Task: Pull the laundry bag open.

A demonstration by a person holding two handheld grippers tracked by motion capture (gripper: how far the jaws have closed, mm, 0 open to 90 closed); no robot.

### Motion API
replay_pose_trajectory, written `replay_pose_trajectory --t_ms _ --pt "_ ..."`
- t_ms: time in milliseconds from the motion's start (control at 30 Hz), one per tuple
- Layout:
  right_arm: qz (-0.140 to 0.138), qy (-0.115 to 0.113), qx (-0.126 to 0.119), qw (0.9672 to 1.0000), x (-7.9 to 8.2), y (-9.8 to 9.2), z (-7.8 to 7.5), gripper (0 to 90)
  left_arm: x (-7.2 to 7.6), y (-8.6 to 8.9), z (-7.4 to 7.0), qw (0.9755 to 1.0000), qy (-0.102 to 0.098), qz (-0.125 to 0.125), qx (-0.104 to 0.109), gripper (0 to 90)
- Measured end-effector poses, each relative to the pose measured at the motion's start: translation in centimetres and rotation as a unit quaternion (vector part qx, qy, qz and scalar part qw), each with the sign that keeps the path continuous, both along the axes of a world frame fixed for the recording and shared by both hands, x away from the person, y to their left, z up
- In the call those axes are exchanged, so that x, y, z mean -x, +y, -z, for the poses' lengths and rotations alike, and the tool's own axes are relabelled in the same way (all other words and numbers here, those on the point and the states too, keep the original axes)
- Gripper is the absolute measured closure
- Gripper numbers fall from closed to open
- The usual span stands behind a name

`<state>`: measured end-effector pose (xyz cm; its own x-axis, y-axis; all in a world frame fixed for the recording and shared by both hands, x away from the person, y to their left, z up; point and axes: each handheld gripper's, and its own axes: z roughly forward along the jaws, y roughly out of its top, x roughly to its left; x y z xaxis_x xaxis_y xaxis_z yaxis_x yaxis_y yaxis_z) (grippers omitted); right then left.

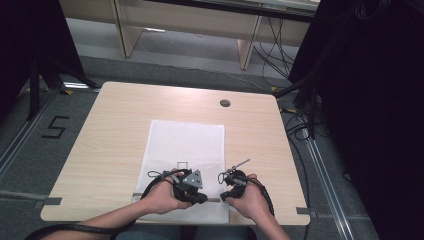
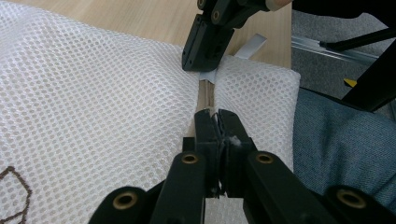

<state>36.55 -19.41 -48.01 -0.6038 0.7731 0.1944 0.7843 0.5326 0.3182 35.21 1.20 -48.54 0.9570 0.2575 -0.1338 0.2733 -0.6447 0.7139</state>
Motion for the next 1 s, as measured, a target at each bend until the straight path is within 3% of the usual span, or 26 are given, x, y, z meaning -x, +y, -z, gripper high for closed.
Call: replay_pose_trajectory --t_ms 400,533,767,800,933,1000 --pt "0.002 0.001 0.001 1.0 0.02 0.04 -0.02 90.0 -0.02 0.48 -0.19 1.0 0.001 -0.002 0.003 87.5" --pt "0.017 0.016 -0.003 0.9997 0.2 0.19 -0.11 90.0 0.0 0.49 -0.21 1.0 0.0 0.0 0.002 87.5" --pt "0.018 0.016 -0.003 0.9997 0.2 0.18 -0.1 90.0 -0.01 0.68 -0.2 1.0 -0.006 0.005 0.0 87.5" --pt "0.018 0.016 -0.003 0.9997 0.2 0.18 -0.1 90.0 0.08 0.7 -0.17 1.0 0.0 -0.003 0.005 87.5" --pt "-0.001 0.0 -0.001 1.0 -0.06 -0.01 0.03 90.0 0.06 0.91 -0.26 1.0 -0.002 -0.001 0.002 87.5" --pt "0.01 0.012 0.001 0.9999 0.12 0.13 -0.11 90.0 0.06 0.95 -0.31 1.0 -0.002 0.0 0.003 87.5"
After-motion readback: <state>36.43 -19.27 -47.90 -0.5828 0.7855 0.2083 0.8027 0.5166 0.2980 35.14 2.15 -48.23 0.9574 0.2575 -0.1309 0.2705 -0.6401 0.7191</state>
